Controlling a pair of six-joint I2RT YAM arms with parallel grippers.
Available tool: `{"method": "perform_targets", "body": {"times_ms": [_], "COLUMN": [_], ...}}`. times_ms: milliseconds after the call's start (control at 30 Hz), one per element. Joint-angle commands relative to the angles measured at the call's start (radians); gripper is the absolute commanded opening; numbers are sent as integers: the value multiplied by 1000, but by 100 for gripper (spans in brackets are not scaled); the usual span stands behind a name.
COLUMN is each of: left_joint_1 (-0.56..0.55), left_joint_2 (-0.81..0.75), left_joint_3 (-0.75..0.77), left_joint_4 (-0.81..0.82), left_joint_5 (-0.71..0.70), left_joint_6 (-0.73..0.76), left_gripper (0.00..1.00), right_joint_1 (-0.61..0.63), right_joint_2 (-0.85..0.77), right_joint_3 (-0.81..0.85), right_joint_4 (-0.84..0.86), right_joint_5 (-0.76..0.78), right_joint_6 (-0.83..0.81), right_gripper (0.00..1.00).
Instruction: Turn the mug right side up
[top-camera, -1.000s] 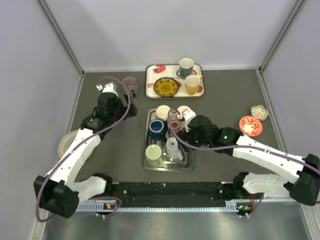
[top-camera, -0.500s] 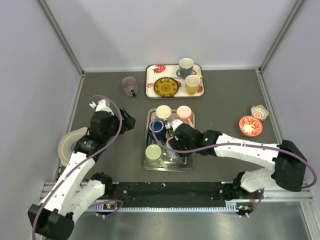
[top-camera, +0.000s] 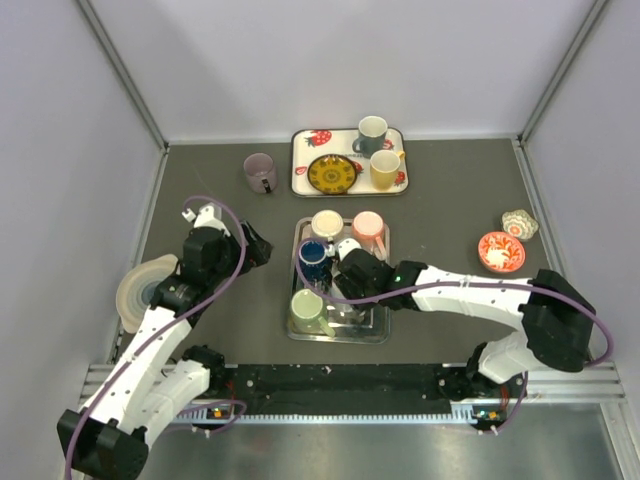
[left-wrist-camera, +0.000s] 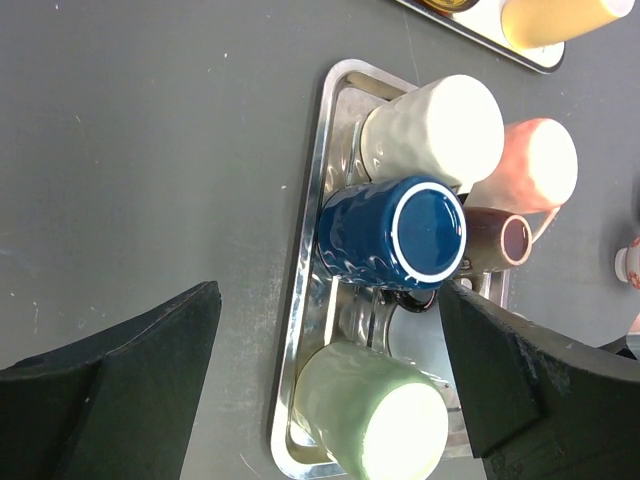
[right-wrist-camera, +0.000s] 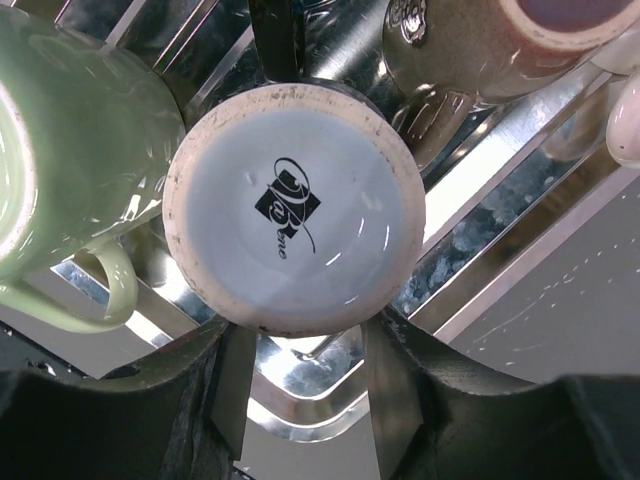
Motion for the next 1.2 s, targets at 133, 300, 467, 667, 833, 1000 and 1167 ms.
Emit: {"method": "perform_targets", "body": {"times_ms": [133,300,467,667,833,1000,1167], "left_joint_1": [2,2,2,2,0,0,0], "left_joint_2": [-25,-27,-33,-48,-73,-94,-119], "left_joint_3": [-7,-12,-22,-30,-30,-16,17], "left_joint_4": [48,47,59,59,59,62,116], "left_joint_5": [8,15,48,56,58,61,178], "left_joint_6": [-3,-5,-8,-14,-9,-5,3], "left_gripper": [93,90,88,86,83,83,89], "right_joint_1": [11,11,11,12,46,100,100], "right_joint_2": [29,43,37,-33,-194,-331,-504], "right_joint_3": [8,2,-1,-13,-7,48,93], "right_joint_4": [65,71,69,58,0,-72,-45], "right_joint_5": [30,52,69,66,61,60,53], "right_joint_6": [-1,10,27,37,42,54,129], "right_gripper": [39,25,11,0,0,0,0]}}
